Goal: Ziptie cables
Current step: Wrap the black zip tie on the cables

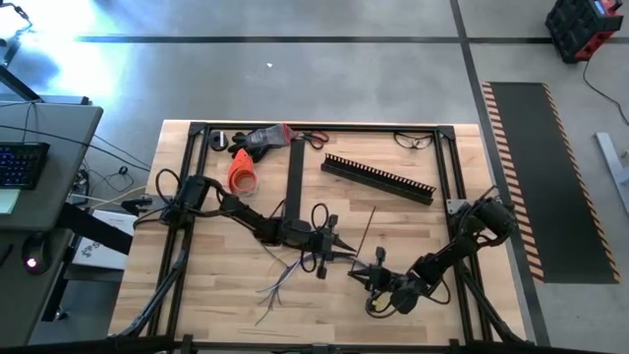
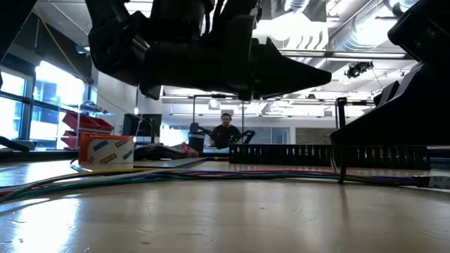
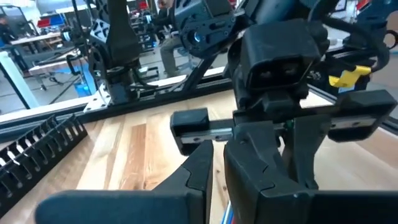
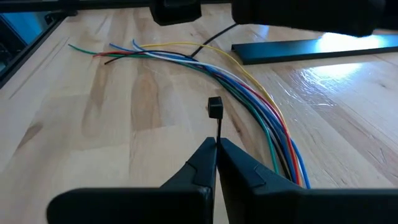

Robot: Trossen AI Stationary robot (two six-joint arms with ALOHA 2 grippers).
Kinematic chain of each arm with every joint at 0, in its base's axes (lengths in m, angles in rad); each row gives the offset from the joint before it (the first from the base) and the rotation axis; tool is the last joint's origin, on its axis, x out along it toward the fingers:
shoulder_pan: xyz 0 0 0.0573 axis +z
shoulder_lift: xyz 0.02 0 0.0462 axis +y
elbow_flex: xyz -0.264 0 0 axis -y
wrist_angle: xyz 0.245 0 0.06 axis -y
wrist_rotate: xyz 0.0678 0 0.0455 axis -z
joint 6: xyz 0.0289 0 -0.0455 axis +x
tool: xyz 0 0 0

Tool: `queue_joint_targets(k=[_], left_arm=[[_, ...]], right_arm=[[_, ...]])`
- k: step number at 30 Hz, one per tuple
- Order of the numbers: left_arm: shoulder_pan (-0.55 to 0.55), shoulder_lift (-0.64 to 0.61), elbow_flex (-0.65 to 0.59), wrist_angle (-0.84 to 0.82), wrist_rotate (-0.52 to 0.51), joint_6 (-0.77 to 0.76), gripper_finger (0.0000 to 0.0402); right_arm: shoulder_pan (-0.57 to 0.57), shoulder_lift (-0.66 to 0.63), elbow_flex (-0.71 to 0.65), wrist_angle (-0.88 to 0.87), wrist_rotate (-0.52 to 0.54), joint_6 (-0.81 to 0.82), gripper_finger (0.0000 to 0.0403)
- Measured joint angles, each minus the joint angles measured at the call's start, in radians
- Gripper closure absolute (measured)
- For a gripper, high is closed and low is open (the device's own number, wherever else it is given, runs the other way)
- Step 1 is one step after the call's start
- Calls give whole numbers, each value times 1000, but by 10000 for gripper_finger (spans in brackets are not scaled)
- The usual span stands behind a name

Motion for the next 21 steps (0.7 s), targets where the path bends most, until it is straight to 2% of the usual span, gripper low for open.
queue_joint_targets(k=[5,8,11,15,18,21], left_arm=[[7,0,0,-9,-58,0,374],[31,0,0,-38,-90,-39,356],[67,0,0,-88,39,-96,326],[70,0,-27,-100,198,-66,289],[48,1,-42,-105,213,-47,273],[23,22,-41,-65,153,-51,267]], right_arm=[[0,0,0,3,0,-2,403],[10,0,0,13,0,-9,403],[29,0,0,11,26,-32,403],[70,-1,-21,-3,146,26,403],[98,-1,-63,48,223,101,403],[107,-1,-96,113,262,129,403]])
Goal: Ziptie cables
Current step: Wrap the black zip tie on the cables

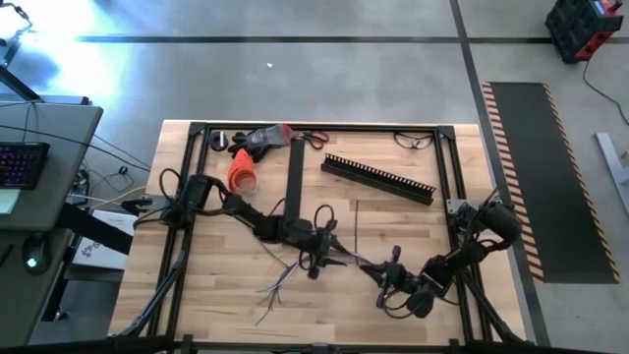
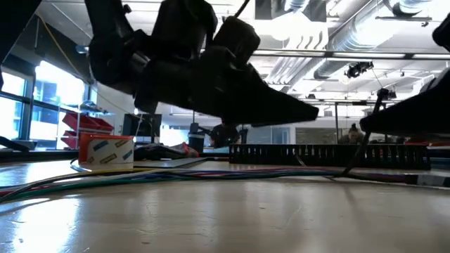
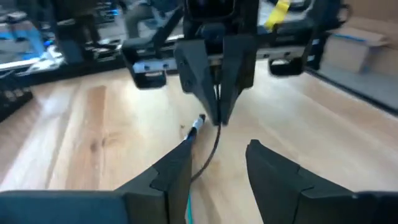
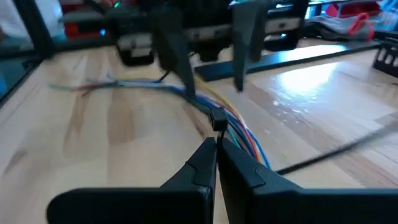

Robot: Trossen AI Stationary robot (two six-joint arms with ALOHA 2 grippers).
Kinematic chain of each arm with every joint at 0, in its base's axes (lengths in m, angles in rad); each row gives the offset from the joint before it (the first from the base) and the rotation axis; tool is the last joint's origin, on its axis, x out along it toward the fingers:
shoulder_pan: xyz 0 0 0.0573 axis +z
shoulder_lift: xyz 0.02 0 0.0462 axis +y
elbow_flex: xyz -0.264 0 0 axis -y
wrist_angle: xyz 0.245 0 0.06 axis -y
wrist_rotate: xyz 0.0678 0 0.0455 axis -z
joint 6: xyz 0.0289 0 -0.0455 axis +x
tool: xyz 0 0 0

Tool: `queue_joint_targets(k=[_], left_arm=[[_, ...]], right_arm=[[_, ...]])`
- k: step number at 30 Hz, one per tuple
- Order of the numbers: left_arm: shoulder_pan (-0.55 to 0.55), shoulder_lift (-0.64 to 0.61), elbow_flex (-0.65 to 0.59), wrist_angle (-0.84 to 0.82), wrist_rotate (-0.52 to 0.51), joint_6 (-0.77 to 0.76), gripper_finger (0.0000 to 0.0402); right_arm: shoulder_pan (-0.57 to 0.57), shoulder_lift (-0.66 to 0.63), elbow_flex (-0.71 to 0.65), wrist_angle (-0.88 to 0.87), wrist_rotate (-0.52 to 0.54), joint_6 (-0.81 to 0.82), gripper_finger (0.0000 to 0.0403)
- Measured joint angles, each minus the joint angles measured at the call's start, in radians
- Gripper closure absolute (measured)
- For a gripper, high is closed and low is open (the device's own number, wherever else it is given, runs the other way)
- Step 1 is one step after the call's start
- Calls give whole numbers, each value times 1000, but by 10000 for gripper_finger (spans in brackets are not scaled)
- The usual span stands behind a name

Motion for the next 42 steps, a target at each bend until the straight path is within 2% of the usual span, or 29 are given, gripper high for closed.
queue_joint_targets(k=[4,10,15,19,23,25,31,36,42], left_arm=[[-24,53,31,71,-88,3,265],[-34,125,104,75,-98,-2,265],[-40,130,115,65,-97,-2,267],[-39,130,115,40,-54,-3,275],[-35,113,114,-41,-87,23,277],[-30,102,114,-44,-80,47,270],[-24,91,114,-55,24,32,240],[-18,92,114,-85,25,15,224],[-14,91,115,-84,-1,-3,226]], right_arm=[[-24,0,-17,107,-45,-47,403],[-63,0,-13,217,-151,-149,403],[-68,0,-15,216,-152,-158,403],[-68,0,-15,205,-155,-158,403],[-68,0,-15,164,-168,-134,403],[-68,0,-15,138,-170,-112,403],[-68,1,-15,113,-170,-94,403],[-68,1,-16,93,-174,-80,403],[-75,1,-15,118,-175,-94,403]])
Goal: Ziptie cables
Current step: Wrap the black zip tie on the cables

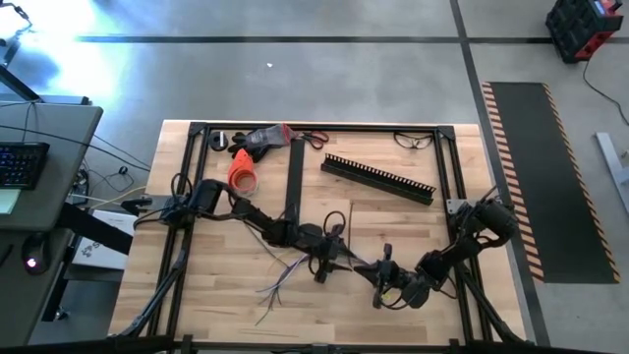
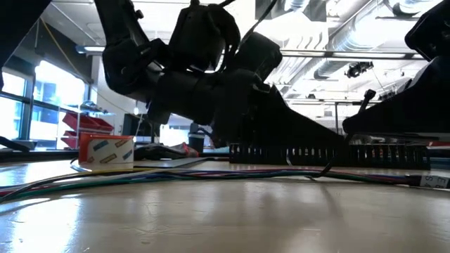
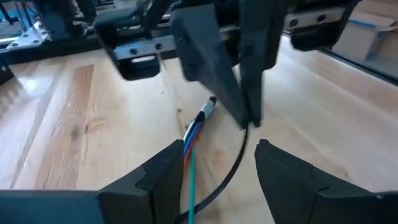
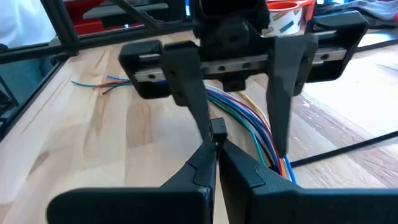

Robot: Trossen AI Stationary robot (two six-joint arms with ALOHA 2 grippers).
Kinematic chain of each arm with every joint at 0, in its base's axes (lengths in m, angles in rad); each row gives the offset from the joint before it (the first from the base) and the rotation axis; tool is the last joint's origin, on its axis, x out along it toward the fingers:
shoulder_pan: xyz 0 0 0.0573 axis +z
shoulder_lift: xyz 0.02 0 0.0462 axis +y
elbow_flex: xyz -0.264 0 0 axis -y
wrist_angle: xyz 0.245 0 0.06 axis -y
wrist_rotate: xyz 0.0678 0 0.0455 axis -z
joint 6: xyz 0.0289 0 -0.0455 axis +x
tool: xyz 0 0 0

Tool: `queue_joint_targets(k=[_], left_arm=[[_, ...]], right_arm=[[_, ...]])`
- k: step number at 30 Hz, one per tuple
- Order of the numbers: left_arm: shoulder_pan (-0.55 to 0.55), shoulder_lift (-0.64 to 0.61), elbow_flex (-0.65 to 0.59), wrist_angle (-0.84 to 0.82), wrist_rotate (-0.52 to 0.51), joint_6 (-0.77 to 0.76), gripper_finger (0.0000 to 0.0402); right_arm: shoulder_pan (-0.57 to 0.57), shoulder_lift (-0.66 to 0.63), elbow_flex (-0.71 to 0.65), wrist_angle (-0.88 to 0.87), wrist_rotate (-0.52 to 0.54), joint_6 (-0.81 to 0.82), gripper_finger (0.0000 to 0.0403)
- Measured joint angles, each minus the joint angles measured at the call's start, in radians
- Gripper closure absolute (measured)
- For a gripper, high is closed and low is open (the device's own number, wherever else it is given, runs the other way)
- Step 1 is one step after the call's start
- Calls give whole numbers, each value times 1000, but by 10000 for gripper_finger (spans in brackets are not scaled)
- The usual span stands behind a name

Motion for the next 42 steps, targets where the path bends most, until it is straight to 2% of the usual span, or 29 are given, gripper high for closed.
queue_joint_targets(k=[8,13,22,25,27,30,36,39,42], left_arm=[[-9,18,0,9,-4,-12,263],[-12,20,0,16,-69,-26,295],[-16,21,0,23,-68,-43,393],[-20,21,-1,22,-79,-48,397],[-22,21,-1,21,-80,-51,400],[-22,21,-1,19,-81,-61,401],[-23,18,2,42,-122,-63,401],[-23,18,0,60,-132,-63,401],[-23,18,1,76,-132,-62,401]], right_arm=[[-21,0,0,75,-2,-62,403],[-35,0,0,80,-43,-61,403],[-40,-2,0,46,-52,-39,402],[-37,-2,1,11,-56,-12,392],[-37,-4,0,-2,-98,-9,373],[-38,-38,0,-83,-144,45,330],[-29,-231,0,-462,-258,160,251],[-30,-330,0,-630,-345,221,239],[-19,-403,-1,-672,-328,186,245]])
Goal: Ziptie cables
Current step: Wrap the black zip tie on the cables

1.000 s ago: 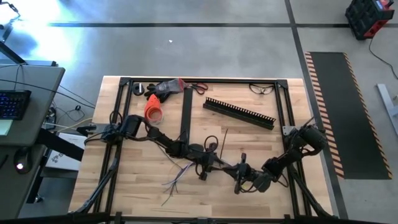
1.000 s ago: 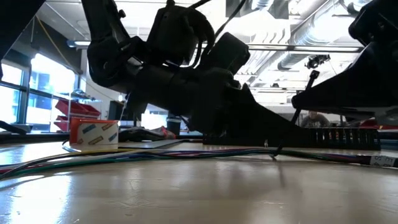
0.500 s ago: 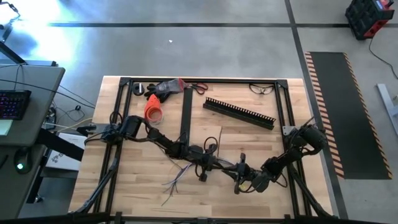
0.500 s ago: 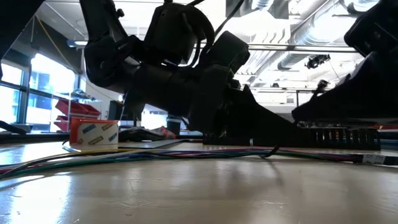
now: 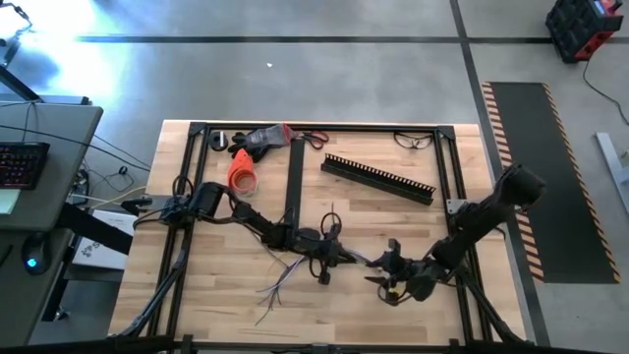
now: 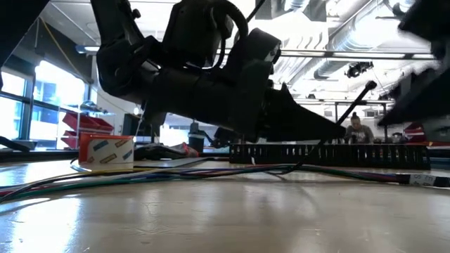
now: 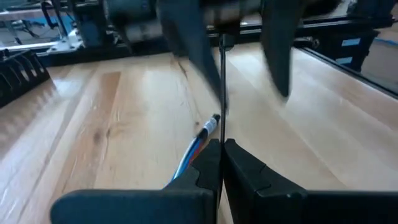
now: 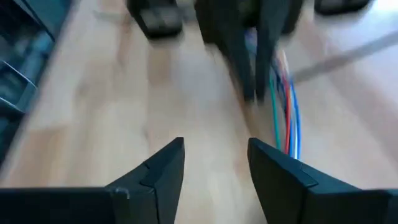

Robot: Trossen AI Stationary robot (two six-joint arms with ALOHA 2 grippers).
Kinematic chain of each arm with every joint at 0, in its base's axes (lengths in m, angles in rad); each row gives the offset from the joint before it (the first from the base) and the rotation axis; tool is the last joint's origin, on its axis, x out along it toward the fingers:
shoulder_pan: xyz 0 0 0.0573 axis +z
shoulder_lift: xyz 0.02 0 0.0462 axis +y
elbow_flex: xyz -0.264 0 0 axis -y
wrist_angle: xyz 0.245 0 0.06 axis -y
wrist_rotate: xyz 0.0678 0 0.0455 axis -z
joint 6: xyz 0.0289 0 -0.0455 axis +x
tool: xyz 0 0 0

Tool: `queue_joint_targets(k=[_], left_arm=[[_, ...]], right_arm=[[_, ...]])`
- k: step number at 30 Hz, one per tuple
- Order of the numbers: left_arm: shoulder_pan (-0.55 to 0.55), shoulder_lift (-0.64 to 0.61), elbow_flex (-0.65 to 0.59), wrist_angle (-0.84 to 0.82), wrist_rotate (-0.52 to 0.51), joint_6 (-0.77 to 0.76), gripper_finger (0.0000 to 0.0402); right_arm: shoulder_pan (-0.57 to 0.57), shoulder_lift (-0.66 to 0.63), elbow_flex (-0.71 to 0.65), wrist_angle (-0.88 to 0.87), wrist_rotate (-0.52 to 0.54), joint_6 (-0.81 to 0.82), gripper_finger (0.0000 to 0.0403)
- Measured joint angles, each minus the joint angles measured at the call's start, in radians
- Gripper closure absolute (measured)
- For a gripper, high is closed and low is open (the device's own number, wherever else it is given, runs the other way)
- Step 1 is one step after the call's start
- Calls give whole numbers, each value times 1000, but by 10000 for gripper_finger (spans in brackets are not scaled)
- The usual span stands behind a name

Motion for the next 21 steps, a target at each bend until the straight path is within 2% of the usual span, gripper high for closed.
queue_joint_targets(k=[4,6,7,9,10,13,21], left_arm=[[-2,0,-4,6,1,1,401],[-3,0,-16,30,1,0,401],[-3,0,-22,42,1,-1,401],[-3,0,-29,58,1,-7,401],[-3,0,-31,58,1,-8,401],[-3,0,-32,52,1,-7,401],[-4,0,-32,51,10,-7,401]], right_arm=[[58,-29,1,44,222,-147,287],[76,-31,2,74,324,-167,327],[77,-29,2,75,337,-167,350],[71,-16,1,77,331,-161,388],[66,-9,1,88,327,-160,393],[48,9,2,148,313,-184,393],[-24,79,2,281,195,-249,402]])
